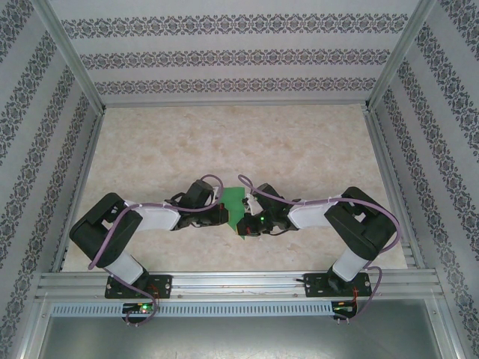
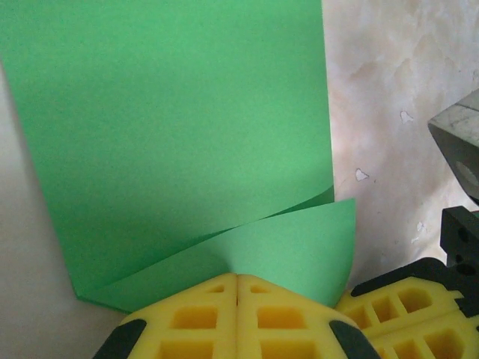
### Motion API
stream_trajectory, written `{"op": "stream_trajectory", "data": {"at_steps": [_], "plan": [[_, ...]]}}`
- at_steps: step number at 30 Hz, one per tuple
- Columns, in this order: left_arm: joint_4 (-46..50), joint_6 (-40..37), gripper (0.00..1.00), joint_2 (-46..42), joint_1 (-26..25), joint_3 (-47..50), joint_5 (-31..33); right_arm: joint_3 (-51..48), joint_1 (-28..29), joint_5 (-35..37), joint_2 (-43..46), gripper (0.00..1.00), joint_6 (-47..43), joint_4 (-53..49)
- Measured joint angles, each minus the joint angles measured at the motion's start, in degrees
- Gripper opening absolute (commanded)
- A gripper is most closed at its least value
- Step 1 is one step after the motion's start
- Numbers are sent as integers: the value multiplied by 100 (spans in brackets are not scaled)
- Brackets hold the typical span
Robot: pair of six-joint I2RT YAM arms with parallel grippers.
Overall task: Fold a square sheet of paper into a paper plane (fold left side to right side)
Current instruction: Fold the triangle at the center of the table.
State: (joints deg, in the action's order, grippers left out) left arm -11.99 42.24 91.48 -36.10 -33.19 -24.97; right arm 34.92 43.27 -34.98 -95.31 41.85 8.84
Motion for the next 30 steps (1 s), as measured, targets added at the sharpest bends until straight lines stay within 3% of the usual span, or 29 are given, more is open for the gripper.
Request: {"op": "stream_trajectory", "data": {"at_steps": [11,30], "plan": [[0,284,0,111,-98,-111,157,363,50,85,197,0,4,-739],[24,326,0,234,-173,-262,299,487,225,535,59,0,280,-645]]}}
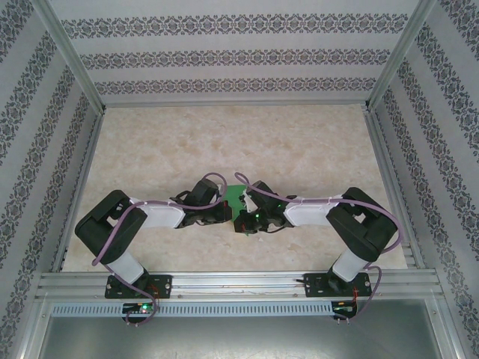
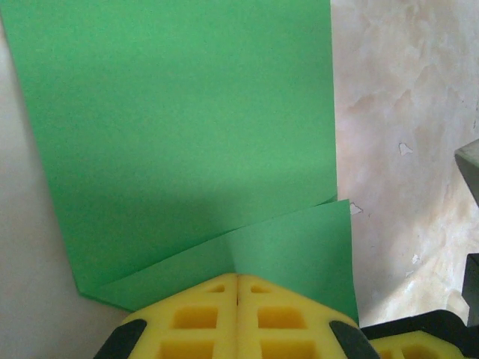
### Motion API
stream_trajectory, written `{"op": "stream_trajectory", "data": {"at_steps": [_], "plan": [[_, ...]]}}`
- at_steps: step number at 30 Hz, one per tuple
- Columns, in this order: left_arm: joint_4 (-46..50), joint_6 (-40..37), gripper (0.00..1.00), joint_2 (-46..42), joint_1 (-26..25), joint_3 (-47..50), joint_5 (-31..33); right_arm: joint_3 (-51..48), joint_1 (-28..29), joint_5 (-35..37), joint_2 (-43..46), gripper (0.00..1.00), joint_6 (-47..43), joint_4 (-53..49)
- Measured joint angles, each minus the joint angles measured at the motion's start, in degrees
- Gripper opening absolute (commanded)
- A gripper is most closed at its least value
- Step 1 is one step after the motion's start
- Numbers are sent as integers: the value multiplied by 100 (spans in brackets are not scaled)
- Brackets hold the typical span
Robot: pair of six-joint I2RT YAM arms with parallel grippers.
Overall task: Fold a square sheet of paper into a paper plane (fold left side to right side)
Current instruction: Fold the triangle at the center of the table.
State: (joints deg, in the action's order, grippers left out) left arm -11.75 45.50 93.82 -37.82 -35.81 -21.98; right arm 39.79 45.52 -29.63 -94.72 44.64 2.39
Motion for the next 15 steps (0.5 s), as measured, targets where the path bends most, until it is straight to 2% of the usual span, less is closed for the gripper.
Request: {"op": "stream_trajectory", "data": {"at_steps": [15], "plan": [[55,-2,0,2,0,-28,7,175,-79,160,-245,0,0,-2]]}}
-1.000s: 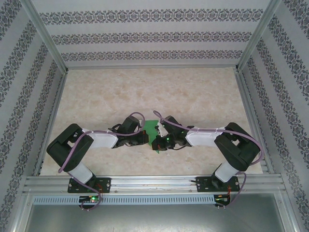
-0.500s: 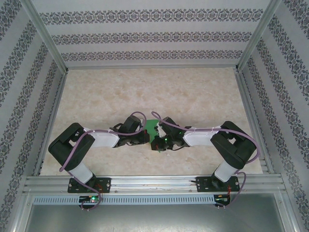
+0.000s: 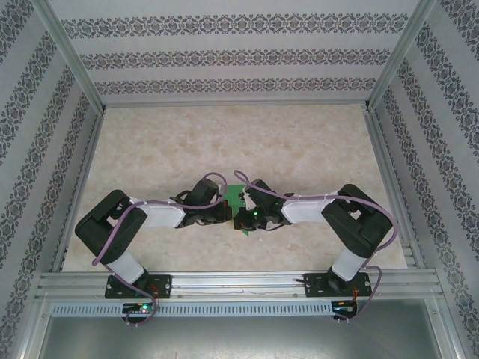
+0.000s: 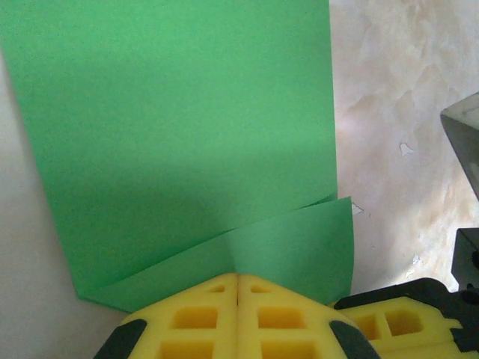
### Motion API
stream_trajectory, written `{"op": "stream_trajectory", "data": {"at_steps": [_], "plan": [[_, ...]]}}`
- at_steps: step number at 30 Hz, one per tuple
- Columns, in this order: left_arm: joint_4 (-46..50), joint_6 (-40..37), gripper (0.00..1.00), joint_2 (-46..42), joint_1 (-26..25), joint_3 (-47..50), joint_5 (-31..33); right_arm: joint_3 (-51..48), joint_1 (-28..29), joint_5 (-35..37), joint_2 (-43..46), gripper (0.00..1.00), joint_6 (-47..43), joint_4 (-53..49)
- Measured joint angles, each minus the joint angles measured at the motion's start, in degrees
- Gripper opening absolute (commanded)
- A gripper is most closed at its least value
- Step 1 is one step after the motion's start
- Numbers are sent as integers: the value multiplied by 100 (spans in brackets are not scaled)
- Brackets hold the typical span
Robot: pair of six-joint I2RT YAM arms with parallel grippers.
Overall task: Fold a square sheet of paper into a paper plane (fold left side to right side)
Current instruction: Fold the triangle at the center of the table.
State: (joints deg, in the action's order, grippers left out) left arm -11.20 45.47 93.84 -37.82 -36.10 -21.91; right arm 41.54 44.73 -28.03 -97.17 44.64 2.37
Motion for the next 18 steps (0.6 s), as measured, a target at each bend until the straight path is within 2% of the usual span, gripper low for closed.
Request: {"op": "stream_trajectory", "data": {"at_steps": [18], "plan": [[313,-85,0,31,-35,-184,122,-542,-37,24,470,0,173,57]]}}
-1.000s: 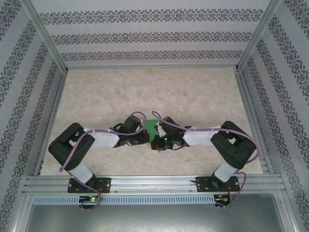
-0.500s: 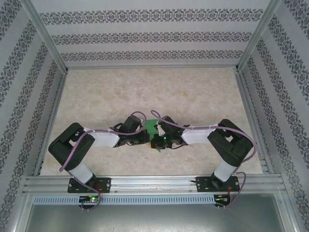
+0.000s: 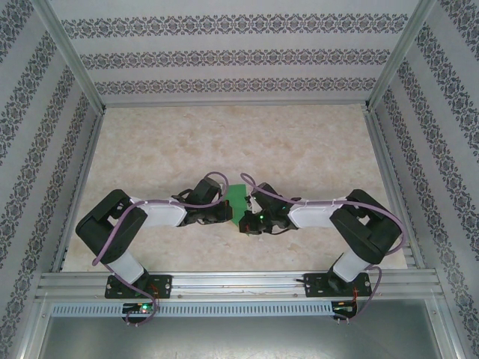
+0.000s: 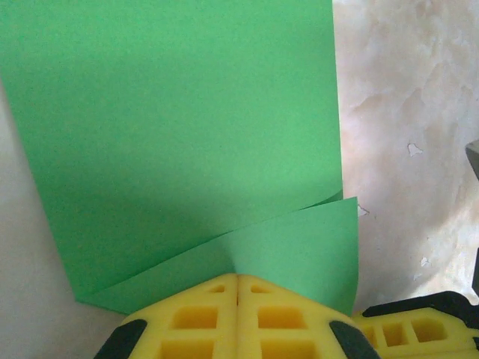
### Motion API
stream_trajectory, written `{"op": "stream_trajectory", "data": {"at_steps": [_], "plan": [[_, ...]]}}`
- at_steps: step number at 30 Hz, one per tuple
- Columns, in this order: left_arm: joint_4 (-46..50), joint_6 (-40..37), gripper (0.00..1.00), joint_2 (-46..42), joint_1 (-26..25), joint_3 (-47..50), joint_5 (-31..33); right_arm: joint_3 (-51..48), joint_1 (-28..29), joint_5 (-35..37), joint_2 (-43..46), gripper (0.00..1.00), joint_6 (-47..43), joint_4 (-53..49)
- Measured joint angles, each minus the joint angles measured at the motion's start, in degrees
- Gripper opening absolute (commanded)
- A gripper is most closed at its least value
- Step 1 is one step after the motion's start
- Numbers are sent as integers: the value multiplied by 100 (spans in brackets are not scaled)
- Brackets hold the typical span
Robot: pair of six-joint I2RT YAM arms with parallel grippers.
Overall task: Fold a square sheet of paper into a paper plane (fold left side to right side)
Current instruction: Fold the triangle at the center of the table.
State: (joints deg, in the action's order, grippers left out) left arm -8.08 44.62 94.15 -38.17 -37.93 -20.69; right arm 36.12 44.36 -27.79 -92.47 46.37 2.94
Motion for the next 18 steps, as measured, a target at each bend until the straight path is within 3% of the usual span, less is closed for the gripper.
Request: {"op": "stream_trajectory", "data": {"at_steps": [18], "plan": [[57,-2,0,0,0,-24,-2,-566,-168,37,669,0,35,-238]]}}
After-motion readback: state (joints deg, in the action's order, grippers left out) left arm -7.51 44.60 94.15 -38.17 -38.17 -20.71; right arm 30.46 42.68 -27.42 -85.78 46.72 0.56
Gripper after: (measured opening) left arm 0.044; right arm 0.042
